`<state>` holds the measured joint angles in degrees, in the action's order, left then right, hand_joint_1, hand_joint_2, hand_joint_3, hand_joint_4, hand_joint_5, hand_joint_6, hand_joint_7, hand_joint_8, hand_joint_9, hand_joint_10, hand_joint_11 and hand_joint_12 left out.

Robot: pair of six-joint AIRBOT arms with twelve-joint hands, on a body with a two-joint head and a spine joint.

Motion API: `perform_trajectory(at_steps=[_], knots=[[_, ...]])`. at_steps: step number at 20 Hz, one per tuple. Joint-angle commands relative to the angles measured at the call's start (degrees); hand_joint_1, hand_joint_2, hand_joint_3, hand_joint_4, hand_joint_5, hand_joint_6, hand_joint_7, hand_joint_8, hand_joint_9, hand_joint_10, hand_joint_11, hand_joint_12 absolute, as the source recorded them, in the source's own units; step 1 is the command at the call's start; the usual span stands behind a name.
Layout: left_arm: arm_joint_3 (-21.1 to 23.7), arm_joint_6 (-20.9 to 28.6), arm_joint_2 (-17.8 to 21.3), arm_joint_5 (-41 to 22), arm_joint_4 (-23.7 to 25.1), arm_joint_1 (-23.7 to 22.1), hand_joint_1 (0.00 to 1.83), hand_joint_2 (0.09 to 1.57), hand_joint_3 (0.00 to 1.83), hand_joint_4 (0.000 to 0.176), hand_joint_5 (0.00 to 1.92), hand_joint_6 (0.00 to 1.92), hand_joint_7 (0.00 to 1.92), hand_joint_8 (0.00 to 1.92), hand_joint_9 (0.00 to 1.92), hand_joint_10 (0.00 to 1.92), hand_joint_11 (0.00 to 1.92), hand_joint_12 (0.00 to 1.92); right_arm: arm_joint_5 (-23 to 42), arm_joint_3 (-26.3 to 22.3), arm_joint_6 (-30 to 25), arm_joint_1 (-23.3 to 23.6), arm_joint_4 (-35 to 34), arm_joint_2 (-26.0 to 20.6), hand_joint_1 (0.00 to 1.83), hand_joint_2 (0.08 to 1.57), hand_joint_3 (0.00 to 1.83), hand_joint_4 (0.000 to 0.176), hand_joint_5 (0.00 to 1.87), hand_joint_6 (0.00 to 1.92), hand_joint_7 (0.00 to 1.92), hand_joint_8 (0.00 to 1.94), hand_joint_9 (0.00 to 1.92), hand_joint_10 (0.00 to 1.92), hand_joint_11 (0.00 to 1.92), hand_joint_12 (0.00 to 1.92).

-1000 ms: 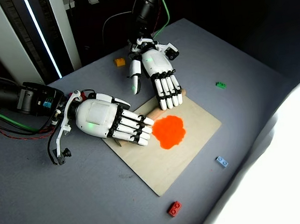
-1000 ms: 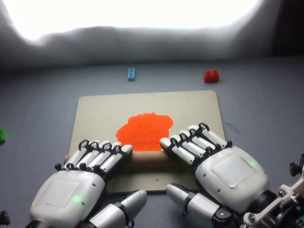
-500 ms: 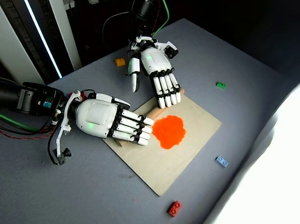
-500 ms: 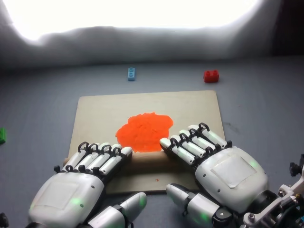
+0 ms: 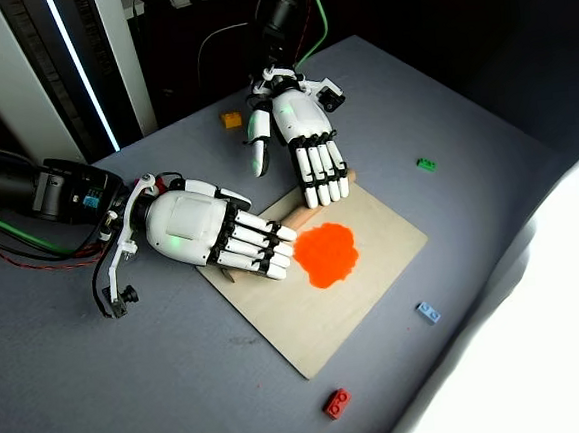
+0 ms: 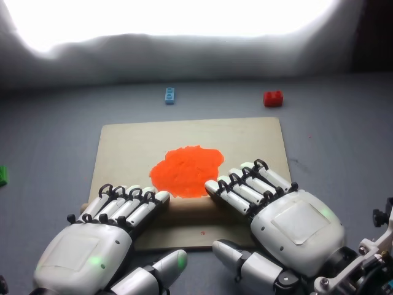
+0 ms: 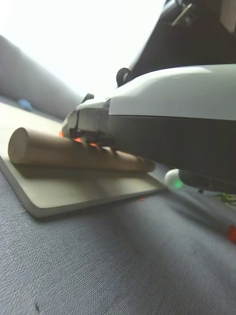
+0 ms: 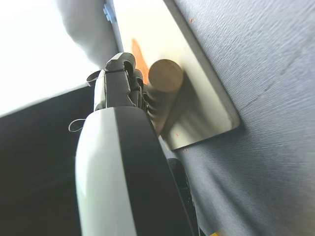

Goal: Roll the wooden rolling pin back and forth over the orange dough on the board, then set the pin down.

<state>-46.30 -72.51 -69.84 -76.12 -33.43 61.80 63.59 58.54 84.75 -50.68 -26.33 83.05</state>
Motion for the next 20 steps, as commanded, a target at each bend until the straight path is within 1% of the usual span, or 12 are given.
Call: perform_trajectory(at_steps=[1, 6, 7, 9, 10, 12, 13, 14, 15, 16, 19, 20], knots=[[-0.02, 0.08, 0.28, -4.28, 1.94, 0.24, 0.0, 1.35, 0.0, 0.0, 0.25, 0.0, 0.23, 0.0, 0.18, 0.0, 0.0, 0.35, 6.05, -0.29, 0.2, 0.38, 3.08, -0.32, 0.0, 1.39, 0.0, 0.0, 0.22, 0.01, 0.23, 0.0, 0.19, 0.01, 0.0, 0.37], [-0.13, 0.32, 0.31, -4.27, 2.0, 0.2, 0.0, 1.35, 0.0, 0.0, 0.25, 0.0, 0.24, 0.0, 0.17, 0.0, 0.0, 0.35, 6.26, -0.29, 0.27, 0.55, 3.09, -0.53, 0.0, 1.39, 0.0, 0.0, 0.21, 0.0, 0.24, 0.0, 0.19, 0.01, 0.0, 0.42], [-0.12, 0.38, 0.31, -4.27, 2.07, 0.15, 0.0, 1.36, 0.0, 0.0, 0.25, 0.0, 0.24, 0.0, 0.17, 0.0, 0.0, 0.37, 6.28, -0.29, 0.3, 0.55, 3.1, -0.53, 0.0, 1.39, 0.0, 0.0, 0.21, 0.01, 0.25, 0.0, 0.2, 0.02, 0.0, 0.48], [-0.14, 0.39, 0.31, -4.26, 2.15, -0.1, 0.0, 1.36, 0.0, 0.0, 0.25, 0.0, 0.24, 0.0, 0.17, 0.0, 0.0, 0.33, 6.34, -0.29, 0.32, 0.68, 3.11, -0.53, 0.0, 1.39, 0.0, 0.0, 0.18, 0.0, 0.24, 0.0, 0.19, 0.01, 0.0, 0.41], [-0.16, 0.44, 0.3, -4.23, 2.22, -0.31, 0.0, 1.36, 0.0, 0.0, 0.25, 0.0, 0.24, 0.0, 0.18, 0.0, 0.0, 0.35, 6.43, -0.29, 0.32, 0.84, 3.11, -0.53, 0.0, 1.39, 0.0, 0.0, 0.19, 0.01, 0.24, 0.0, 0.19, 0.01, 0.0, 0.45], [-0.2, 0.51, 0.3, -3.87, 2.22, -0.74, 0.0, 1.35, 0.0, 0.0, 0.25, 0.0, 0.25, 0.01, 0.18, 0.01, 0.0, 0.35, 6.66, -0.29, 0.32, 1.22, 3.11, -0.58, 0.0, 1.39, 0.0, 0.0, 0.18, 0.0, 0.22, 0.0, 0.17, 0.0, 0.0, 0.35], [-0.25, 0.51, 0.3, -3.71, 2.22, -0.91, 0.0, 1.35, 0.0, 0.0, 0.25, 0.0, 0.24, 0.0, 0.18, 0.0, 0.0, 0.36, 6.75, -0.29, 0.32, 1.38, 3.11, -0.62, 0.0, 1.39, 0.0, 0.0, 0.18, 0.0, 0.22, 0.0, 0.17, 0.0, 0.0, 0.34], [-0.33, 0.51, 0.3, -3.59, 2.22, -1.11, 0.0, 1.35, 0.0, 0.0, 0.26, 0.0, 0.25, 0.0, 0.19, 0.0, 0.0, 0.38, 6.89, -0.29, 0.32, 1.57, 3.11, -0.69, 0.0, 1.39, 0.0, 0.0, 0.19, 0.01, 0.22, 0.0, 0.18, 0.01, 0.0, 0.34], [-0.48, 0.51, 0.3, -3.35, 2.22, -1.42, 0.0, 1.35, 0.0, 0.0, 0.26, 0.0, 0.24, 0.0, 0.18, 0.0, 0.0, 0.38, 7.13, -0.31, 0.32, 1.87, 3.11, -0.81, 0.0, 1.39, 0.0, 0.0, 0.21, 0.01, 0.24, 0.01, 0.19, 0.01, 0.0, 0.41], [-0.63, 0.58, 0.3, -3.12, 2.23, -1.69, 0.0, 1.35, 0.0, 0.0, 0.25, 0.0, 0.24, 0.0, 0.18, 0.0, 0.0, 0.37, 7.38, -0.42, 0.32, 2.21, 3.11, -1.07, 0.0, 1.39, 0.0, 0.0, 0.2, 0.01, 0.24, 0.01, 0.18, 0.01, 0.0, 0.42], [-0.87, 0.87, 0.32, -2.52, 2.24, -2.48, 0.0, 1.35, 0.0, 0.0, 0.26, 0.01, 0.24, 0.0, 0.17, 0.0, 0.0, 0.37, 8.18, -0.83, 0.27, 3.4, 3.1, -1.86, 0.0, 1.39, 0.0, 0.0, 0.2, 0.01, 0.23, 0.0, 0.18, 0.01, 0.0, 0.34], [-0.9, 0.97, 0.36, -2.07, 2.27, -2.88, 0.0, 1.35, 0.0, 0.0, 0.26, 0.01, 0.23, 0.0, 0.17, 0.0, 0.0, 0.36, 8.46, -1.16, 0.2, 3.76, 3.1, -2.23, 0.0, 1.39, 0.0, 0.0, 0.21, 0.01, 0.24, 0.0, 0.19, 0.01, 0.0, 0.39]])
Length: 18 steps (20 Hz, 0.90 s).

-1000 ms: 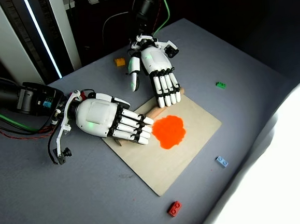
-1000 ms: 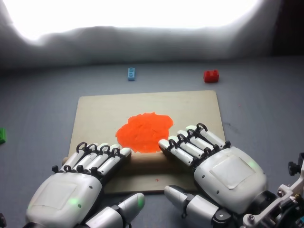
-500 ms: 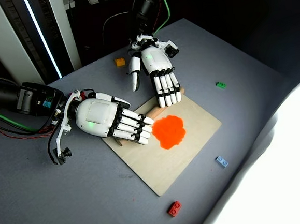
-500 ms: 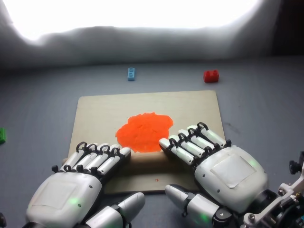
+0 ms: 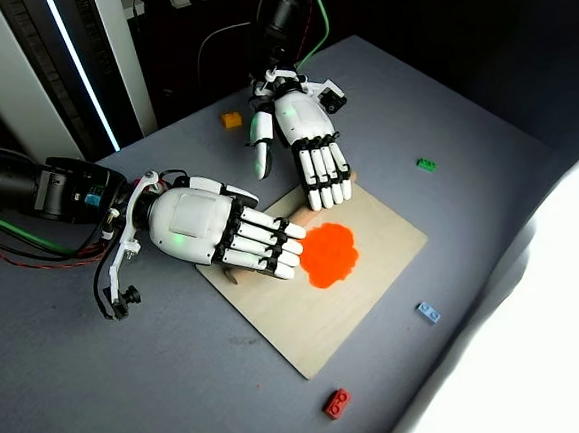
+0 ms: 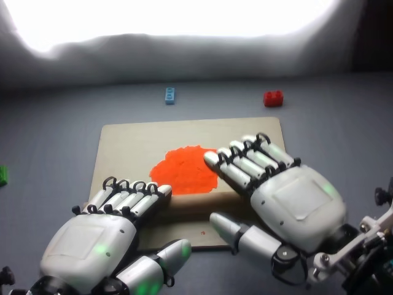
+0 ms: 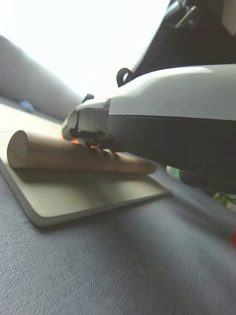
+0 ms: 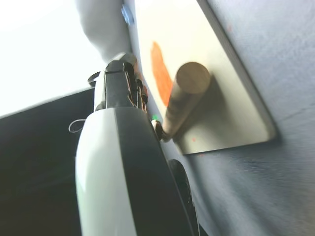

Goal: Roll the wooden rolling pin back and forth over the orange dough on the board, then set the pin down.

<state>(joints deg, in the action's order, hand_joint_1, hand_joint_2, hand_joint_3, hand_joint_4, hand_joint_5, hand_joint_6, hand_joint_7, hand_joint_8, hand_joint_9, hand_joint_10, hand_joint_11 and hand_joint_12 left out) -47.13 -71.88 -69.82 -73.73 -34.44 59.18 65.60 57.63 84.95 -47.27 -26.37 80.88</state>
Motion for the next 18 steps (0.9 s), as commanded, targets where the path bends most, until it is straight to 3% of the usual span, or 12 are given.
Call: perform_trajectory(at_steps=[1, 6, 11, 14, 15, 16, 18], knots=[[-0.07, 0.45, 0.39, -4.04, 3.27, -0.63, 0.0, 1.35, 0.0, 0.0, 0.24, 0.0, 0.24, 0.0, 0.17, 0.0, 0.0, 0.34, 6.62, -0.59, -0.02, 0.62, 3.14, -0.43, 0.0, 1.39, 0.0, 0.0, 0.2, 0.01, 0.24, 0.0, 0.18, 0.01, 0.0, 0.37], [-0.09, 0.86, 1.2, -2.35, 3.27, -2.54, 0.0, 1.35, 0.0, 0.0, 0.25, 0.01, 0.24, 0.0, 0.17, 0.0, 0.0, 0.35, 7.34, -2.2, -0.31, 1.48, 3.14, -2.67, 0.0, 1.39, 0.0, 0.0, 0.2, 0.01, 0.25, 0.01, 0.19, 0.01, 0.0, 0.42], [-0.15, 0.9, 3.27, 0.58, 3.41, -5.26, 0.0, 1.35, 0.0, 0.0, 0.25, 0.0, 0.21, 0.0, 0.16, 0.0, 0.0, 0.31, 7.86, -3.4, -0.91, 2.63, 3.13, -4.84, 0.0, 1.38, 0.0, 0.0, 0.2, 0.01, 0.22, 0.0, 0.17, 0.0, 0.0, 0.32], [-0.36, -0.14, 5.29, 6.44, 4.45, -8.91, 0.0, 1.35, 0.0, 0.0, 0.28, 0.01, 0.24, 0.01, 0.18, 0.01, 0.0, 0.38, 7.99, -3.93, -0.91, 3.73, 3.13, -6.2, 0.0, 1.39, 0.0, 0.0, 0.2, 0.01, 0.21, 0.0, 0.16, 0.0, 0.0, 0.24], [-0.39, -1.0, 6.12, 9.45, 4.59, -10.65, 0.0, 1.35, 0.0, 0.0, 0.27, 0.0, 0.24, 0.01, 0.18, 0.01, 0.0, 0.39, 8.15, -4.19, -1.01, 4.14, 3.13, -6.89, 0.0, 1.38, 0.0, 0.0, 0.2, 0.01, 0.21, 0.0, 0.16, 0.0, 0.0, 0.26], [-0.39, -2.21, 6.91, 12.66, 4.61, -12.38, 0.0, 1.35, 0.0, 0.0, 0.26, 0.0, 0.24, 0.0, 0.17, 0.0, 0.0, 0.35, 8.27, -4.47, -1.05, 4.42, 3.13, -7.58, 0.0, 1.38, 0.0, 0.0, 0.22, 0.02, 0.25, 0.01, 0.2, 0.02, 0.0, 0.4], [-0.49, -4.75, 8.37, 18.97, 4.6, -15.82, 0.0, 1.35, 0.0, 0.0, 0.26, 0.0, 0.23, 0.0, 0.16, 0.0, 0.0, 0.31, 8.47, -5.15, -1.36, 4.76, 3.13, -9.13, 0.0, 1.38, 0.0, 0.0, 0.21, 0.01, 0.25, 0.01, 0.19, 0.01, 0.0, 0.38]])
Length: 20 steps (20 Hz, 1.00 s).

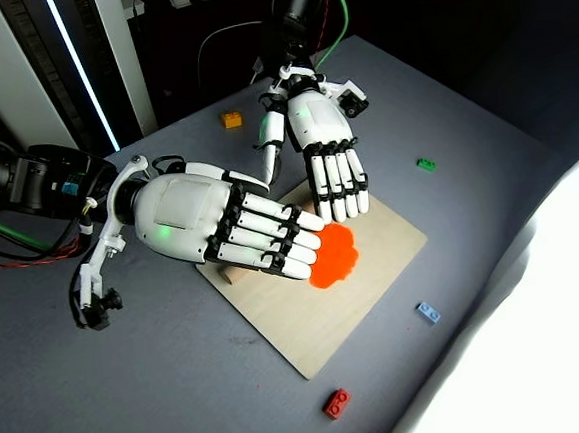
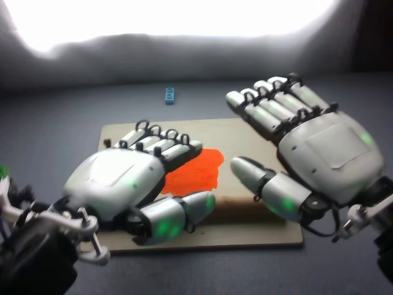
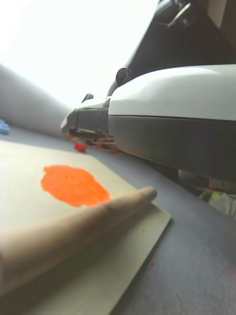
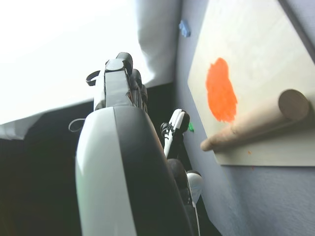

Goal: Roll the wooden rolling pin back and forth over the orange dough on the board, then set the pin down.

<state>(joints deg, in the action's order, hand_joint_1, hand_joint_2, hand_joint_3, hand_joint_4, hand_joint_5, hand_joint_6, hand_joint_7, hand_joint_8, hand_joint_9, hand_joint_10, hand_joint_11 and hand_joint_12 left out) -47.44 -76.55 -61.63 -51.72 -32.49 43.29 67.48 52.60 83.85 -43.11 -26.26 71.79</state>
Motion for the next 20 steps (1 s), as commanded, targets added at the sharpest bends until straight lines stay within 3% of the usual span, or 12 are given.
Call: perform_trajectory(at_steps=[1, 5, 6, 8, 10, 11, 12, 15, 16, 17, 18, 20], knots=[[-0.4, -1.29, 0.93, 0.0, 2.61, -2.11, 0.0, 1.35, 0.0, 0.0, 0.25, 0.0, 0.22, 0.0, 0.16, 0.0, 0.0, 0.3, 6.66, -0.64, -0.52, 0.67, 3.02, -1.05, 0.0, 1.38, 0.0, 0.0, 0.22, 0.01, 0.25, 0.01, 0.18, 0.01, 0.0, 0.38], [-0.81, -10.64, 4.16, 14.1, 0.2, -11.94, 0.0, 1.34, 0.0, 0.0, 0.27, 0.01, 0.24, 0.0, 0.18, 0.01, 0.0, 0.39, 6.66, -4.06, -1.94, 0.85, 3.02, -5.77, 0.0, 1.38, 0.0, 0.0, 0.23, 0.02, 0.25, 0.0, 0.18, 0.01, 0.0, 0.29], [-0.68, -14.89, 4.85, 16.61, -2.4, -14.66, 0.0, 1.35, 0.0, 0.0, 0.3, 0.01, 0.29, 0.01, 0.21, 0.01, 0.0, 0.42, 6.32, -5.11, -2.58, 1.24, 3.02, -7.39, 0.0, 1.38, 0.0, 0.0, 0.26, 0.03, 0.29, 0.02, 0.22, 0.03, 0.0, 0.55], [0.11, -22.94, 6.44, 20.57, -8.99, -18.94, 0.0, 1.35, 0.0, 0.0, 0.35, 0.02, 0.35, 0.02, 0.25, 0.02, 0.0, 0.53, 5.06, -6.3, -3.53, 2.15, 2.99, -10.13, 0.0, 1.38, 0.0, 0.0, 0.31, 0.06, 0.34, 0.03, 0.26, 0.05, 0.0, 0.78], [0.47, -25.74, 7.34, 23.43, -11.11, -20.97, 0.0, 1.35, 0.0, 0.0, 0.44, 0.04, 0.48, 0.04, 0.37, 0.06, 0.0, 0.74, 4.72, -6.49, -3.71, 2.28, 2.99, -11.52, 0.0, 1.39, 0.0, 0.0, 0.39, 0.11, 0.44, 0.06, 0.35, 0.12, 0.0, 1.05], [0.77, -27.72, 7.91, 24.84, -12.99, -21.82, 0.0, 1.35, 0.0, 0.0, 0.49, 0.06, 0.54, 0.06, 0.43, 0.08, 0.0, 0.87, 4.43, -6.5, -3.97, 2.28, 2.92, -12.16, 0.0, 1.39, 0.0, 0.0, 0.39, 0.25, 0.51, 0.1, 0.3, 0.45, 0.0, 1.21], [1.1, -28.37, 8.54, 25.92, -13.52, -22.5, 0.0, 1.36, 0.0, 0.0, 0.55, 0.07, 0.6, 0.07, 0.5, 0.11, 0.0, 1.11, 4.09, -6.5, -4.01, 2.28, 2.33, -12.67, 0.0, 1.4, 0.0, 0.0, 0.36, 0.57, 0.54, 0.33, 0.25, 0.89, 0.0, 1.34], [2.25, -29.49, 10.08, 27.33, -15.19, -23.53, 0.0, 1.36, 0.0, 0.0, 0.64, 0.09, 0.69, 0.1, 0.6, 0.2, 0.02, 1.34, 3.87, -6.5, -4.49, 2.81, 1.3, -13.91, 0.0, 1.4, 0.0, 0.0, 0.33, 0.97, 0.41, 0.92, 0.21, 1.3, 0.0, 1.51], [2.72, -29.49, 10.61, 27.76, -15.44, -23.7, 0.0, 1.37, 0.0, 0.0, 0.75, 0.24, 0.76, 0.36, 0.56, 0.76, 0.13, 1.53, 3.86, -6.5, -4.77, 3.14, 1.01, -14.13, 0.03, 1.4, 0.0, 0.0, 0.42, 1.18, 0.43, 1.29, 0.31, 1.56, 0.05, 1.84], [3.43, -29.52, 11.26, 28.1, -15.49, -23.85, 0.0, 1.38, 0.0, 0.0, 0.74, 0.5, 0.67, 0.77, 0.51, 1.11, 0.21, 1.62, 4.0, -6.51, -4.79, 3.54, 0.24, -14.17, 0.04, 1.4, 0.0, 0.0, 0.46, 1.26, 0.47, 1.47, 0.35, 1.71, 0.13, 1.9], [3.98, -29.52, 11.64, 28.16, -15.67, -23.85, 0.0, 1.39, 0.0, 0.0, 0.71, 0.87, 0.59, 1.17, 0.5, 1.37, 0.31, 1.71, 4.21, -6.58, -4.78, 3.64, -0.43, -14.16, 0.11, 1.4, 0.0, 0.0, 0.54, 1.31, 0.58, 1.49, 0.44, 1.74, 0.22, 1.92], [4.84, -29.52, 11.85, 28.16, -15.91, -23.89, 0.0, 1.42, 0.01, 0.0, 0.67, 1.16, 0.58, 1.44, 0.53, 1.55, 0.35, 1.84, 4.89, -6.67, -4.66, 3.37, -1.48, -14.14, 0.18, 1.4, 0.0, 0.0, 0.65, 1.34, 0.71, 1.54, 0.57, 1.82, 0.4, 1.92]])
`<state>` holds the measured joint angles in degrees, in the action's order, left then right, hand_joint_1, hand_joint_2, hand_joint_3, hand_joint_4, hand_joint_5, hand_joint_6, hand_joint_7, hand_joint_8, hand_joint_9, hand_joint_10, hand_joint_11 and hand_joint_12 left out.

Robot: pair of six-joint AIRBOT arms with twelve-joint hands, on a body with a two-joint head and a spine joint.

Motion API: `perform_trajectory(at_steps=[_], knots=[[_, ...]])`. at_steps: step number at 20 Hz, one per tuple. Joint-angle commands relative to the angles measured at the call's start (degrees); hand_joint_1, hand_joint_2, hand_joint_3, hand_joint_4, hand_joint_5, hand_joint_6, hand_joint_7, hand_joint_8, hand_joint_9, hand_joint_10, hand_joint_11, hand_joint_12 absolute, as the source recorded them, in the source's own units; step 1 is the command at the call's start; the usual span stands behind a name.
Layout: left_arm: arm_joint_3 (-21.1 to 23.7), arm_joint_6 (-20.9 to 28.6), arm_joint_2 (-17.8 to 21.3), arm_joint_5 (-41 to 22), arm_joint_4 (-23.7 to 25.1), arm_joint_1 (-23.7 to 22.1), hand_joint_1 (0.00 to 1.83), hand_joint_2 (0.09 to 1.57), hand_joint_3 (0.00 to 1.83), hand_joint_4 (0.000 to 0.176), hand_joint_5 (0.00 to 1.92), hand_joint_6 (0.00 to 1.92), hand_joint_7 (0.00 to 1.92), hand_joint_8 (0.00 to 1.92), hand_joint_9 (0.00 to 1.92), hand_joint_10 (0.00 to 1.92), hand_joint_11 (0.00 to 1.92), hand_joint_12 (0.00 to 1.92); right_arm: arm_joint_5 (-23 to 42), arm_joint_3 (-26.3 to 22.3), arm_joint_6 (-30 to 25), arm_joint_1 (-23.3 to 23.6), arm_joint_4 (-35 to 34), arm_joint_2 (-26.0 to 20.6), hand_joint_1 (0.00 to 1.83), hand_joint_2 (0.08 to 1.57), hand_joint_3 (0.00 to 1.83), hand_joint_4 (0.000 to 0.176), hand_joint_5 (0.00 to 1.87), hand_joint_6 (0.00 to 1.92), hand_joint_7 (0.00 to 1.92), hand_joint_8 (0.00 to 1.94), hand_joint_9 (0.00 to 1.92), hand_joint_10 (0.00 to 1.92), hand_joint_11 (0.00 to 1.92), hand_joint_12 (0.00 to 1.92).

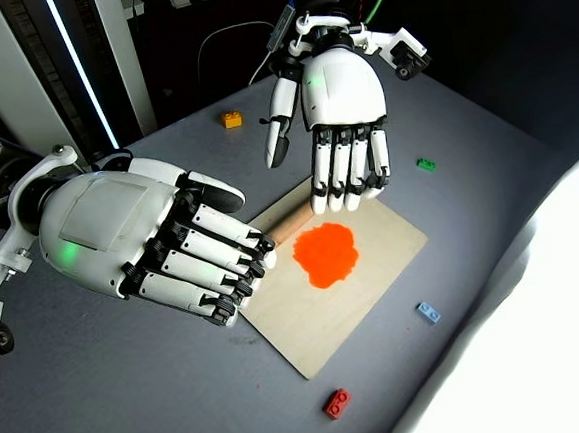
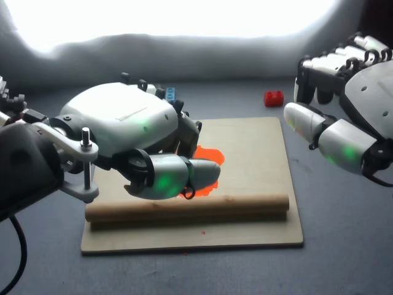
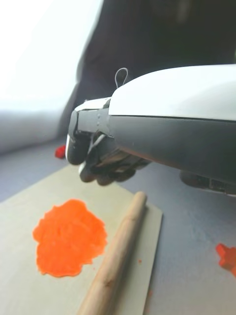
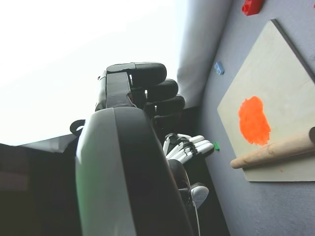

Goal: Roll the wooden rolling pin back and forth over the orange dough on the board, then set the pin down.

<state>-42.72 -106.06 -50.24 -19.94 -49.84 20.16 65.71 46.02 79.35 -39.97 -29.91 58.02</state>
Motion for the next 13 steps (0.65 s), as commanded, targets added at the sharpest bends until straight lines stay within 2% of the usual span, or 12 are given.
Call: perform_trajectory(at_steps=[1, 2, 3, 4, 5, 6, 8, 11, 12, 13], knots=[[0.35, -0.01, 0.46, -3.63, 1.41, -0.86, 0.02, 1.45, 0.01, 0.0, 0.69, 1.27, 0.64, 1.51, 0.57, 1.62, 0.37, 1.9, 6.88, -0.1, 0.04, 0.21, 1.52, -0.32, 0.21, 1.41, 0.0, 0.0, 0.72, 1.43, 0.78, 1.66, 0.7, 1.9, 0.59, 1.92], [0.62, -0.01, 0.46, -3.63, 1.3, -0.99, 0.02, 1.46, 0.01, 0.0, 0.69, 1.31, 0.66, 1.53, 0.58, 1.64, 0.38, 1.92, 7.05, -0.11, 0.13, 0.33, 0.14, -0.15, 0.22, 1.41, 0.0, 0.0, 0.73, 1.45, 0.8, 1.69, 0.73, 1.92, 0.64, 1.92], [0.78, -0.01, 0.47, -3.63, 1.25, -1.27, 0.15, 1.46, 0.0, 0.0, 0.76, 1.4, 0.79, 1.56, 0.7, 1.73, 0.51, 1.92, 7.07, -0.14, 0.2, 0.57, -1.23, -0.06, 0.21, 1.45, 0.01, 0.0, 0.78, 1.54, 0.88, 1.8, 0.86, 1.92, 0.79, 1.92], [0.82, -0.01, 0.46, -3.63, 1.24, -1.48, 0.18, 1.46, 0.0, 0.0, 0.77, 1.42, 0.83, 1.56, 0.73, 1.75, 0.54, 1.92, 7.08, -0.14, 0.2, 0.73, -2.2, -0.07, 0.21, 1.46, 0.01, 0.0, 0.79, 1.56, 0.9, 1.83, 0.89, 1.92, 0.82, 1.92], [0.83, -0.01, 0.47, -3.63, 1.15, -1.63, 0.27, 1.46, 0.0, 0.0, 0.79, 1.57, 0.88, 1.66, 0.79, 1.85, 0.62, 1.92, 7.08, -0.14, 0.23, 0.94, -3.16, -0.08, 0.28, 1.47, 0.01, 0.0, 0.83, 1.69, 0.98, 1.86, 1.01, 1.92, 0.97, 1.92], [0.81, -0.01, 0.47, -3.64, 0.91, -1.73, 0.29, 1.46, 0.0, 0.0, 0.79, 1.62, 0.88, 1.68, 0.8, 1.87, 0.64, 1.92, 7.03, -0.13, 0.23, 1.07, -3.5, -0.09, 0.3, 1.47, 0.01, 0.0, 0.84, 1.73, 1.01, 1.87, 1.04, 1.92, 1.01, 1.92], [0.77, -0.01, 0.47, -3.75, 0.59, -1.99, 0.37, 1.45, 0.0, 0.0, 0.81, 1.73, 0.89, 1.74, 0.82, 1.91, 0.67, 1.92, 6.58, -0.12, 0.64, 1.53, -3.52, -0.22, 0.37, 1.48, 0.01, 0.0, 0.88, 1.74, 1.06, 1.91, 1.12, 1.92, 1.13, 1.92], [0.89, -0.01, 0.56, -3.76, 0.57, -2.09, 0.41, 1.45, 0.0, 0.0, 0.81, 1.73, 0.91, 1.73, 0.83, 1.87, 0.7, 1.92, 3.24, -0.12, 0.71, 2.79, -3.52, -1.11, 0.52, 1.47, 0.0, 0.0, 0.9, 1.7, 1.11, 1.89, 1.17, 1.92, 1.19, 1.92], [1.08, -0.01, 0.75, -3.76, 0.58, -2.05, 0.39, 1.46, 0.0, 0.0, 0.81, 1.75, 0.91, 1.74, 0.84, 1.88, 0.71, 1.92, 1.96, -0.12, 0.63, 3.28, -3.52, -1.5, 0.8, 1.42, 0.0, 0.0, 0.64, 1.69, 1.09, 1.86, 1.15, 1.92, 1.17, 1.92], [1.19, -0.01, 0.87, -3.76, 0.58, -1.97, 0.39, 1.46, 0.0, 0.0, 0.81, 1.75, 0.91, 1.74, 0.84, 1.88, 0.71, 1.92, 0.0, -0.14, 0.13, 3.98, -3.52, -2.02, 0.8, 1.42, 0.0, 0.0, 0.64, 1.69, 1.09, 1.86, 1.15, 1.92, 1.17, 1.92]])
